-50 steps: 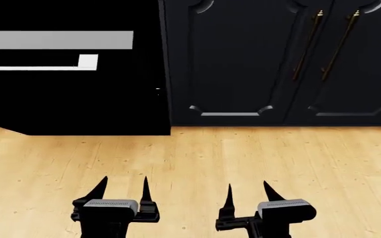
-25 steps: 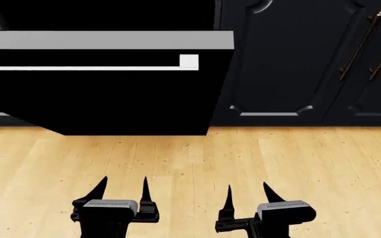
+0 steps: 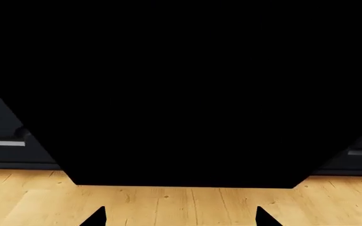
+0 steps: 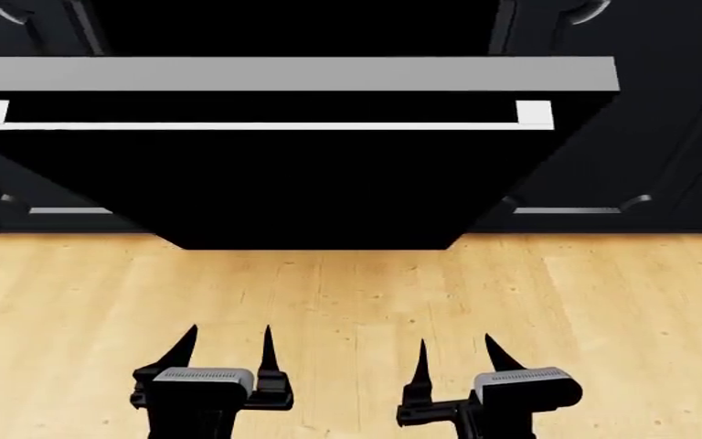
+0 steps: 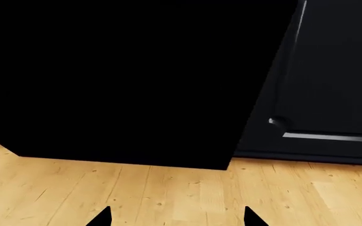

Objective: Close the dishwasher door

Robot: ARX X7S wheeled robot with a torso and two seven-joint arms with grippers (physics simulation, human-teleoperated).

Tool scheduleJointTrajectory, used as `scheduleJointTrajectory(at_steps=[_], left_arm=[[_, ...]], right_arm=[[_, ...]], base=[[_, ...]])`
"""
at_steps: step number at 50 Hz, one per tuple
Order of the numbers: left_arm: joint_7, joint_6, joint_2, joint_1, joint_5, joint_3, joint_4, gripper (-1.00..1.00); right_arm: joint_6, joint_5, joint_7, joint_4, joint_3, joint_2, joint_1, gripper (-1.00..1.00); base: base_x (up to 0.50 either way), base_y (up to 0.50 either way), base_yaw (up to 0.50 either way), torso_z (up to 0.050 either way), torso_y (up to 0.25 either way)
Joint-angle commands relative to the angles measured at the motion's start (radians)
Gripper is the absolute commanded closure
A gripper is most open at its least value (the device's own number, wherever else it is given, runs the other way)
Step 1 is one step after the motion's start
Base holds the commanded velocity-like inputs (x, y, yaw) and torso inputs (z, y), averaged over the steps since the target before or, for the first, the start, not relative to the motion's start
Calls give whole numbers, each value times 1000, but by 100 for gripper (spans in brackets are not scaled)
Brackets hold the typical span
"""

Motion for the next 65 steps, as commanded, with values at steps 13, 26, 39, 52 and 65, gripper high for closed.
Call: scheduleJointTrajectory(at_steps=[13,26,39,52,65], left_arm=[[-7,6,-5,-1,-5,8,-4,-100],[-11,6,-7,-5,-8,12,-6,-100],[-15,6,-8,-9,-11,17,-9,-100],[-19,6,-17,-3,-16,18,3,-100],[-22,10,-20,-2,-19,21,1,-100]], right_arm=[[-10,3,8,-1,-10,6,-8,-100],[-17,20,3,7,-9,7,-3,-100],[-2,26,5,5,-17,12,3,-100],[-2,33,6,3,-19,15,8,-100],[-8,36,11,1,-22,17,1,-100]], base=[[0,500,0,0,0],[0,77,0,0,0],[78,0,0,0,0],[253,-23,0,0,0],[16,-23,0,0,0]])
